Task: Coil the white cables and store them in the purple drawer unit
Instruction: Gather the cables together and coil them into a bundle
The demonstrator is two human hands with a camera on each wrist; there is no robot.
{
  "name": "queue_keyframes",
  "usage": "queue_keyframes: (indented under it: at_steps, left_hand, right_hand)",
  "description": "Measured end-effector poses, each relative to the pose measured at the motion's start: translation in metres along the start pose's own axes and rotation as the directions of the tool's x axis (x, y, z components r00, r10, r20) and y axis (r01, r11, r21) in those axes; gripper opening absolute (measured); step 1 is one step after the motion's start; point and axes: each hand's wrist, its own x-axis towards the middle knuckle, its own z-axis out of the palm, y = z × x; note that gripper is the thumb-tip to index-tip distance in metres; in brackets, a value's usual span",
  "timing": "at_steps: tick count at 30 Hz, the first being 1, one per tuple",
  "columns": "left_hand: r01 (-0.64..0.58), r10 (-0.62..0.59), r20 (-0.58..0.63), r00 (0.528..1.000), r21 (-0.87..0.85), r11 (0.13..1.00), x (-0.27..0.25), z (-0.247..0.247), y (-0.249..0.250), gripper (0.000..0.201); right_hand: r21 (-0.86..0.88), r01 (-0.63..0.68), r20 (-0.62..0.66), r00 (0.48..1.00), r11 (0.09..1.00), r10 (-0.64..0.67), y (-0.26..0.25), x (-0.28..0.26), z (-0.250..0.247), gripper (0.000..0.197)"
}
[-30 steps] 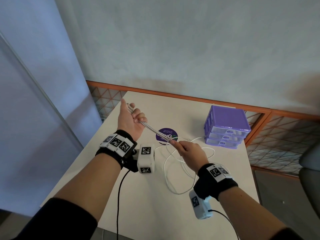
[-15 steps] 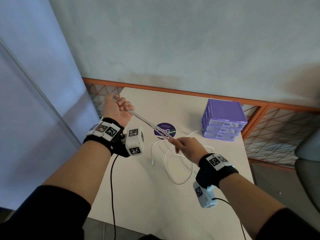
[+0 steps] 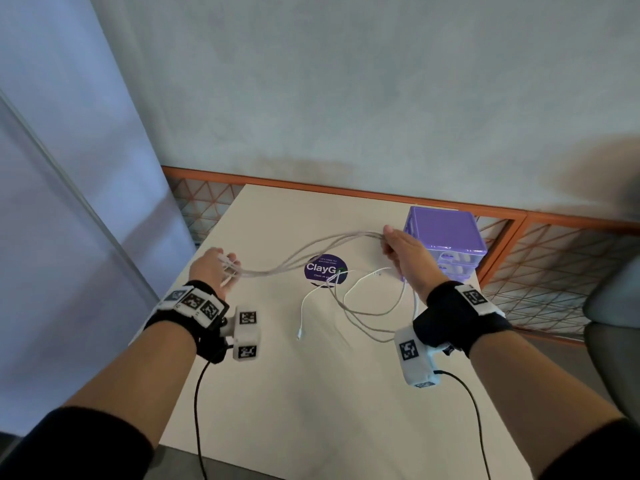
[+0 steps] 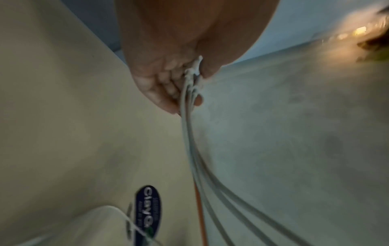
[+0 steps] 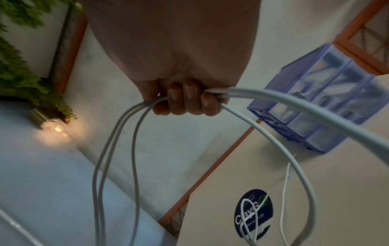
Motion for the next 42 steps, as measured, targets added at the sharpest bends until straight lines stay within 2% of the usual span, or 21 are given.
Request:
queue_keyframes:
  at_steps: [1, 2, 3, 4, 6, 8, 10, 11, 13, 15, 18, 22, 24, 27, 29, 31, 33, 35, 38, 40, 42]
  left_hand:
    - [-0.01, 0.015, -0.021, 1.0, 0.205, 0.979, 0.004, -0.003, -0.005, 0.019]
    - [-0.044, 0.056, -0.013, 0.998, 0.452, 0.891, 0.009, -0.006, -0.01, 0.029]
    - [-0.1, 0.12, 0.017, 0.993, 0.672, 0.734, 0.008, -0.007, -0.014, 0.043]
    - [-0.179, 0.194, 0.077, 0.978, 0.789, 0.588, 0.002, -0.002, -0.015, 0.055]
    - [-0.436, 0.263, 0.351, 0.899, 0.781, 0.447, -0.029, 0.016, -0.016, 0.067]
    - [-0.665, 0.221, 0.642, 0.734, 0.614, 0.425, -0.067, 0.044, -0.015, 0.067]
    - [-0.774, 0.202, 0.778, 0.595, 0.486, 0.406, -0.091, 0.064, -0.012, 0.059]
    - [-0.797, 0.211, 0.799, 0.563, 0.457, 0.395, -0.097, 0.07, -0.01, 0.05]
    - [-0.801, 0.254, 0.782, 0.569, 0.458, 0.386, -0.098, 0.077, -0.009, 0.029]
    - [-0.817, 0.357, 0.743, 0.566, 0.446, 0.366, -0.095, 0.079, -0.006, 0.028]
    - [-0.848, 0.509, 0.679, 0.528, 0.453, 0.276, -0.086, 0.078, 0.003, 0.029]
    - [-0.824, 0.585, 0.583, 0.564, 0.435, 0.362, -0.069, 0.072, 0.012, 0.03]
    - [-0.795, 0.525, 0.597, 0.606, 0.446, 0.411, -0.069, 0.07, 0.007, 0.03]
    - [-0.754, 0.37, 0.665, 0.649, 0.5, 0.425, -0.077, 0.073, -0.003, 0.036]
    - [-0.782, 0.291, 0.736, 0.611, 0.504, 0.367, -0.084, 0.076, -0.01, 0.045]
    - [-0.798, 0.208, 0.801, 0.56, 0.455, 0.396, -0.09, 0.082, -0.019, 0.047]
    - [-0.76, 0.141, 0.808, 0.572, 0.458, 0.462, -0.096, 0.09, -0.028, 0.051]
    - [-0.752, 0.142, 0.795, 0.59, 0.477, 0.456, -0.098, 0.096, -0.032, 0.043]
    - [-0.807, 0.113, 0.829, 0.548, 0.487, 0.335, -0.095, 0.093, -0.021, 0.019]
    - [-0.811, 0.043, 0.83, 0.556, 0.53, 0.249, -0.086, 0.084, -0.015, 0.025]
    - [-0.79, 0.025, 0.809, 0.588, 0.567, 0.233, -0.073, 0.073, -0.017, 0.026]
  right_hand:
    - [-0.02, 0.032, 0.019, 0.999, 0.999, -0.031, -0.006, 0.0, 0.001, 0.042]
    - [-0.041, 0.064, 0.038, 0.997, 0.997, -0.062, -0.013, -0.001, 0.003, 0.041]
    - [-0.07, 0.093, 0.059, 0.994, 0.993, -0.089, -0.02, -0.001, 0.006, 0.041]
    - [-0.094, 0.113, 0.082, 0.991, 0.989, -0.105, -0.028, -0.001, 0.009, 0.041]
    - [-0.122, 0.144, 0.143, 0.982, 0.982, -0.126, -0.041, -0.001, 0.018, 0.042]
    - [-0.159, 0.162, 0.185, 0.974, 0.974, -0.132, -0.052, 0.001, 0.027, 0.044]
    - [-0.176, 0.156, 0.202, 0.972, 0.972, -0.12, -0.059, 0.005, 0.032, 0.045]
    - [-0.165, 0.145, 0.204, 0.973, 0.976, -0.11, -0.062, 0.008, 0.033, 0.046]
    - [-0.12, 0.13, 0.217, 0.971, 0.984, -0.102, -0.069, 0.01, 0.031, 0.046]
    - [-0.12, 0.133, 0.244, 0.965, 0.984, -0.101, -0.072, 0.011, 0.028, 0.047]
    - [-0.131, 0.099, 0.242, 0.968, 0.986, -0.065, -0.069, 0.011, 0.021, 0.048]
    - [-0.223, 0.02, 0.139, 0.99, 0.975, 0.011, -0.058, 0.013, 0.012, 0.055]
    - [-0.182, -0.002, 0.066, 0.998, 0.983, 0.014, -0.06, 0.015, 0.012, 0.057]
    - [0.208, -0.054, 0.008, 0.999, 0.977, 0.053, -0.076, 0.015, 0.014, 0.055]
    - [0.413, -0.042, 0.012, 0.999, 0.91, 0.041, -0.092, 0.014, 0.016, 0.055]
    - [0.529, -0.015, 0.037, 0.999, 0.849, -0.006, -0.105, 0.014, 0.02, 0.055]
    - [0.607, -0.002, 0.061, 0.997, 0.794, -0.044, -0.115, 0.013, 0.025, 0.055]
    - [0.625, 0.008, 0.065, 0.996, 0.781, -0.062, -0.119, 0.014, 0.027, 0.054]
    - [0.456, 0.054, 0.01, 0.998, 0.888, -0.066, -0.117, 0.018, 0.019, 0.054]
    - [0.155, 0.116, -0.048, 0.993, 0.981, -0.109, -0.117, 0.022, 0.007, 0.054]
    - [-0.212, 0.195, -0.056, 0.976, 0.958, -0.211, -0.119, 0.028, -0.005, 0.054]
